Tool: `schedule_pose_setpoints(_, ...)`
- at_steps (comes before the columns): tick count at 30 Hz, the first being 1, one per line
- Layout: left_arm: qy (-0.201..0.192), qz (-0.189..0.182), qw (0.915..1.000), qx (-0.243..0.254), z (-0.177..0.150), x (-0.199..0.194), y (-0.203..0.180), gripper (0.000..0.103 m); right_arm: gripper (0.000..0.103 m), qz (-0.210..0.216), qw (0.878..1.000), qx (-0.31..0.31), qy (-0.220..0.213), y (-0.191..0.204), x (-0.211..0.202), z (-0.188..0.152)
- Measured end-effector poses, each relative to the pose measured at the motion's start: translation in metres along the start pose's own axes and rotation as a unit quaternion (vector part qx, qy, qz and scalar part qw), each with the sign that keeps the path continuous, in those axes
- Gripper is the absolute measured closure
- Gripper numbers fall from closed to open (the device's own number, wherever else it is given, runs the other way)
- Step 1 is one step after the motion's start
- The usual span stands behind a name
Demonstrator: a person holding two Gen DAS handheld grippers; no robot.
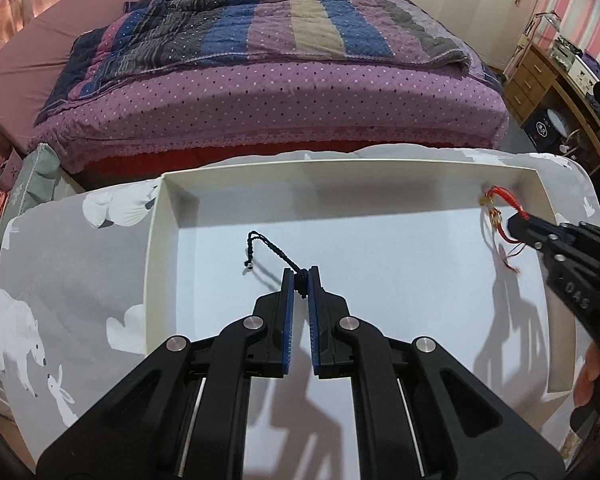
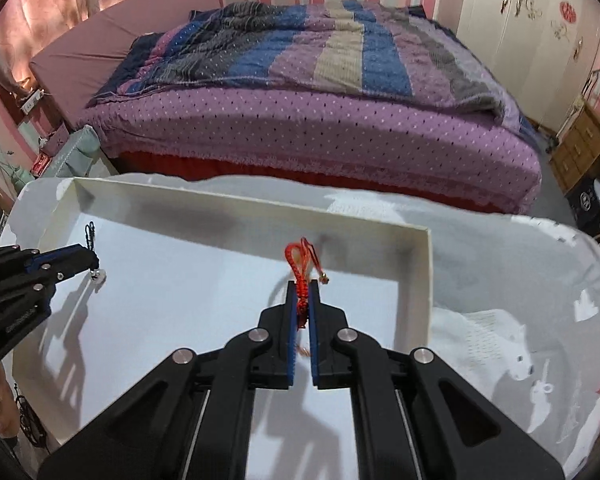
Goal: Organize jewelry
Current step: 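Carry the black cord pendant and red string bracelet over the white tray with both tools, then open both tools to drop the cord pendant and red bracelet into the tray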
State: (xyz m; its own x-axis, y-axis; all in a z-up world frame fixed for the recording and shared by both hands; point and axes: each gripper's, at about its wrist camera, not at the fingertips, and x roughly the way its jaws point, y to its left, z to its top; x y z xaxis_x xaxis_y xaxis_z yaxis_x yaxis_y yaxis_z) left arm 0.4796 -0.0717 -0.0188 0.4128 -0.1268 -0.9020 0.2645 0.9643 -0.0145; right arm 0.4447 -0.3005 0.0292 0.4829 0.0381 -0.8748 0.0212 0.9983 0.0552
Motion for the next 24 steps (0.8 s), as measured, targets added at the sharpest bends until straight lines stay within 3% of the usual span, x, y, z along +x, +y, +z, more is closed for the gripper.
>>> schedule_pose_setpoints(11, 0.000, 0.017, 0.9997, 0.016, -0.003, 0.007, -0.016, 0.094, 0.097, -0.005, 1.000, -0.006, 0.014, -0.003, 0.013, -0.004)
schedule_pose_setpoints(14, -0.001, 0.016, 0.9998, 0.014, -0.002, 0.005, -0.018, 0.078, 0.096, 0.007, 1.000, 0.004, 0.021, -0.006, 0.013, -0.005)
schedule_pose_setpoints(15, -0.005, 0.017, 0.9997, 0.016, -0.003, 0.002, -0.019, 0.069, 0.090, 0.008, 1.000, 0.006, 0.022, -0.007, 0.012, -0.004)
schedule_pose_setpoints(18, -0.018, 0.019, 0.9996, 0.014, -0.006, -0.013, -0.020, 0.044, 0.050, 0.013, 1.000, 0.009, 0.007, -0.009, 0.001, -0.005)
schedule_pose_setpoints(24, -0.045, 0.003, 0.9988, 0.022, -0.016, -0.059, -0.020, 0.024, 0.045, 0.039, 0.999, 0.012, -0.012, -0.015, -0.038, -0.003)
